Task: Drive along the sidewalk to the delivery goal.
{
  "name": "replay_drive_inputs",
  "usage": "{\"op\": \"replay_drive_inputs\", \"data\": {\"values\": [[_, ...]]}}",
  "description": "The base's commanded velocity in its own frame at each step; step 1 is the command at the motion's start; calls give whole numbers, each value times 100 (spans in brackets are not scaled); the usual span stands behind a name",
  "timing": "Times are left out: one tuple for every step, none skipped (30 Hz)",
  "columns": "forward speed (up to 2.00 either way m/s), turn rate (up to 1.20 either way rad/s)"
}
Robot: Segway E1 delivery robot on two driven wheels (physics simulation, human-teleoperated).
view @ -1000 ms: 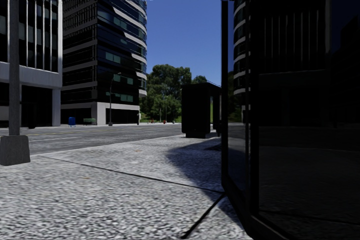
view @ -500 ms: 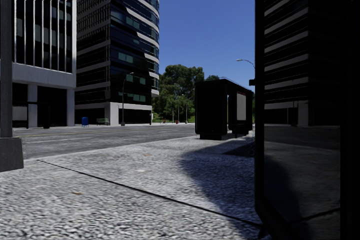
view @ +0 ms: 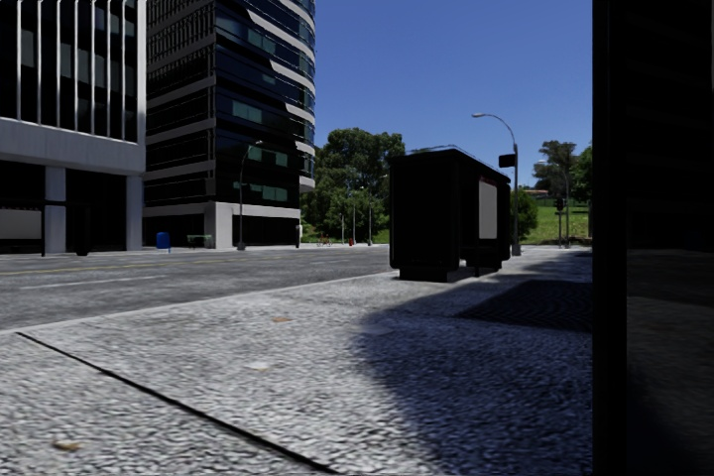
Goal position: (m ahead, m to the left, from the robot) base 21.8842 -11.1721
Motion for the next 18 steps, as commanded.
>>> {"op": "replay_drive_inputs", "data": {"values": [[132,0],[132,0],[133,0],[133,0],[133,0],[133,0],[133,0],[133,-2],[133,-7],[133,-13],[133,-18],[133,-18],[133,-19],[133,-20],[133,-21],[133,-25],[133,-27],[133,-27]]}}
